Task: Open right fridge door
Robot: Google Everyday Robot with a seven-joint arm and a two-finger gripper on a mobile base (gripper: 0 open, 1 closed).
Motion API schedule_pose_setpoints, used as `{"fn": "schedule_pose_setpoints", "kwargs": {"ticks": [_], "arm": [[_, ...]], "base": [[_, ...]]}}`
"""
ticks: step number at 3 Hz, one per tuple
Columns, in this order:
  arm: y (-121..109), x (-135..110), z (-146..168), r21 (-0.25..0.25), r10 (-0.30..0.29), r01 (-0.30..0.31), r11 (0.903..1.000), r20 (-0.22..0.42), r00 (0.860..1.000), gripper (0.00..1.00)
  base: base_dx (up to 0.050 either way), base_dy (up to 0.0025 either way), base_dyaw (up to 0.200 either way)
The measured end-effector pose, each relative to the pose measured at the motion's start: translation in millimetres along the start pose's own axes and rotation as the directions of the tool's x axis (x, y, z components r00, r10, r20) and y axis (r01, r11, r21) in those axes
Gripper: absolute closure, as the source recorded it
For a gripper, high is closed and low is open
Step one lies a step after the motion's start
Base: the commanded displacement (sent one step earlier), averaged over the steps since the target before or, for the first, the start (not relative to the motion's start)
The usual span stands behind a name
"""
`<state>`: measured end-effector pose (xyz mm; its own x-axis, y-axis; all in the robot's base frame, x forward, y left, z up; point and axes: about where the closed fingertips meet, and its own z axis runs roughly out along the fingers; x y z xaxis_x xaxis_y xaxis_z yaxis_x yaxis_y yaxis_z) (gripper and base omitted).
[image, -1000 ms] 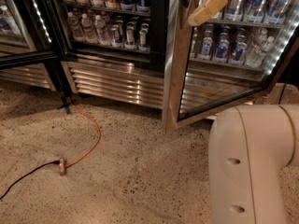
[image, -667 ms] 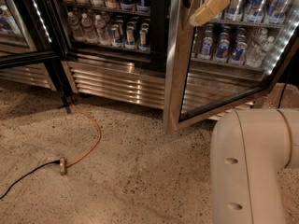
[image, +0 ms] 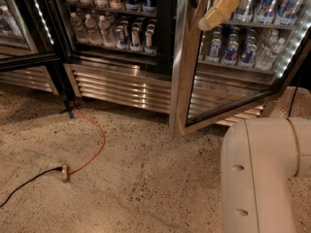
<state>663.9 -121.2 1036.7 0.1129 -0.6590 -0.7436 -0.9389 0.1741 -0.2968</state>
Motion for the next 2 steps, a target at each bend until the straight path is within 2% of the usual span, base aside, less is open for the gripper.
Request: {"fn": "schedule_pose_setpoints", "kwargs": {"ticks": [2], "arm": [[3.7,-5.3,-1.2,0.017,0.006,-0.006,0.9998,0.003,1.0,0.0]], "base": [[0.0,0.0,0.0]]}}
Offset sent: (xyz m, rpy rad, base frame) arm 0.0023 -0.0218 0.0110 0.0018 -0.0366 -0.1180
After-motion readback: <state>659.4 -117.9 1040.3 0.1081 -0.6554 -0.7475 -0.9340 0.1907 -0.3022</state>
